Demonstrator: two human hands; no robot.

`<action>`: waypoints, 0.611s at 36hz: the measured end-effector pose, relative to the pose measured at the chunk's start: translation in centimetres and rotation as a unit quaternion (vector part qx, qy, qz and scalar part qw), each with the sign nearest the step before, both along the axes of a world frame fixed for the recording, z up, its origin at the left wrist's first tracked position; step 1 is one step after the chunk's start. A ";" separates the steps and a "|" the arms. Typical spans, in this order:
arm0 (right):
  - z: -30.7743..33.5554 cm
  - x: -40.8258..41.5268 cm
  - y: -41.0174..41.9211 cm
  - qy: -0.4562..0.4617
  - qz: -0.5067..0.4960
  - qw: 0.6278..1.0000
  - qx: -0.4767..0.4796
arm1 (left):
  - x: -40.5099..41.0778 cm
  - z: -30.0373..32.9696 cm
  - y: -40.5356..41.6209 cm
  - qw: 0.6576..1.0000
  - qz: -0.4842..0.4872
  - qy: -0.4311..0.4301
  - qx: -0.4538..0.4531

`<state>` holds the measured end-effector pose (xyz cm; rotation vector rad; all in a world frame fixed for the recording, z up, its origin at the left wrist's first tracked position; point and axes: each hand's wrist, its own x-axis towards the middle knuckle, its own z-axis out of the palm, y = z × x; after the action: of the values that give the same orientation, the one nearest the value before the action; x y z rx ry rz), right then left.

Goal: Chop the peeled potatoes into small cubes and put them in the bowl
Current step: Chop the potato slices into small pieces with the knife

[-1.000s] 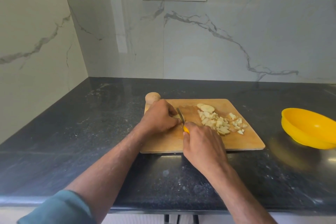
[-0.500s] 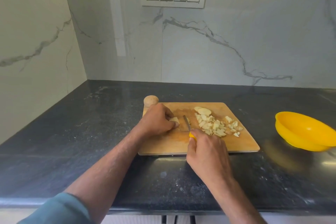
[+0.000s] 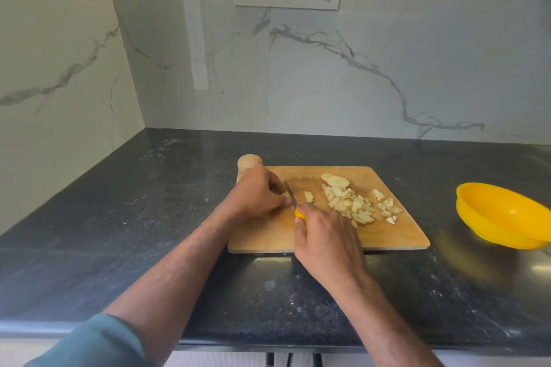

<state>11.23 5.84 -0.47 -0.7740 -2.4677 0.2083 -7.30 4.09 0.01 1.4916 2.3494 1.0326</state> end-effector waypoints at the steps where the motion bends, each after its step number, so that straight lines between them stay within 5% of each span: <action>1: 0.0 0.0 0.0 -0.003 0.000 1.000 -0.002 | 0.1 0.0 0.0 1.000 0.003 0.000 0.001; 22: -0.3 1.8 -1.1 -0.038 0.003 0.999 -0.023 | 0.8 0.0 0.2 1.000 0.022 0.009 0.003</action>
<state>12.99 4.70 -0.82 -0.8068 -2.5452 0.2441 -6.46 4.26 0.06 1.4640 2.4036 1.0418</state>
